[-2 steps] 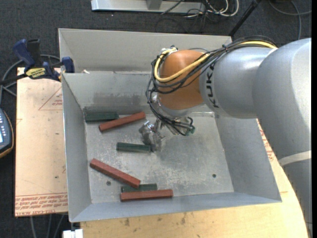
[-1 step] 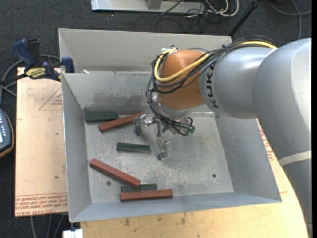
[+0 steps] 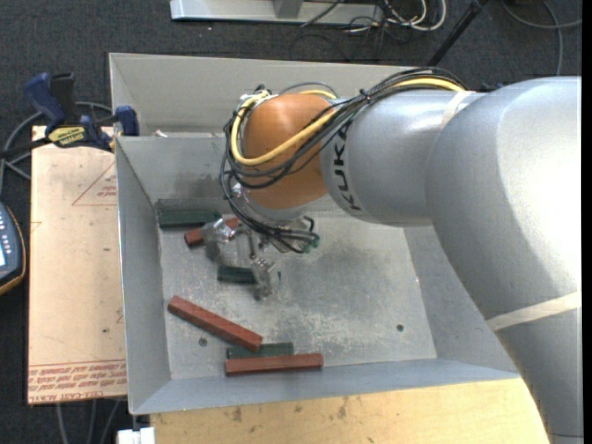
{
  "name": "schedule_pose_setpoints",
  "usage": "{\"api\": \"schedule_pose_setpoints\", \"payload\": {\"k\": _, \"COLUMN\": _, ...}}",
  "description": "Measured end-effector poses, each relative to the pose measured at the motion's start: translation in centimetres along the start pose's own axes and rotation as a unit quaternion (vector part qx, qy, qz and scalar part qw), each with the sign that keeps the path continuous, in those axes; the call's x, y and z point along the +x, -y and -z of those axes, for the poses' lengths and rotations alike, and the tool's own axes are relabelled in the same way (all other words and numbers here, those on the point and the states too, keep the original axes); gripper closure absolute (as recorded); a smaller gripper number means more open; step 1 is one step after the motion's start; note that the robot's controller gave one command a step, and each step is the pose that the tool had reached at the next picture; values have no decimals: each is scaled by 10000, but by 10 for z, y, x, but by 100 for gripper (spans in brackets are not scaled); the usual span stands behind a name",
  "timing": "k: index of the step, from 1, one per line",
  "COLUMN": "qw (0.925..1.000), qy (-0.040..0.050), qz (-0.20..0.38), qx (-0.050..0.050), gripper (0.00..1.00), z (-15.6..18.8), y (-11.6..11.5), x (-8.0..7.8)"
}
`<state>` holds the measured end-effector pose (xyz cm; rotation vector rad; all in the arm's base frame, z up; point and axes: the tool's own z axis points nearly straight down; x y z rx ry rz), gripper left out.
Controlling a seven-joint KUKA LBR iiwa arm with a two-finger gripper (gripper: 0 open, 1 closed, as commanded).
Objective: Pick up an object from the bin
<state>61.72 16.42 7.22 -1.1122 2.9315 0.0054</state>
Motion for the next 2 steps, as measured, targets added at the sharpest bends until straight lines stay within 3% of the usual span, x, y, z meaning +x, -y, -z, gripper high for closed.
{"api": "schedule_pose_setpoints", "payload": {"k": 1, "qw": 10000, "qy": -10, "qz": -31, "qx": 5, "gripper": 100, "z": 0, "y": 3, "x": 2}}
{"api": "schedule_pose_setpoints", "payload": {"k": 2, "qw": 9997, "qy": 25, "qz": -221, "qx": 28, "gripper": 100, "z": 147, "y": -9, "x": 4}}
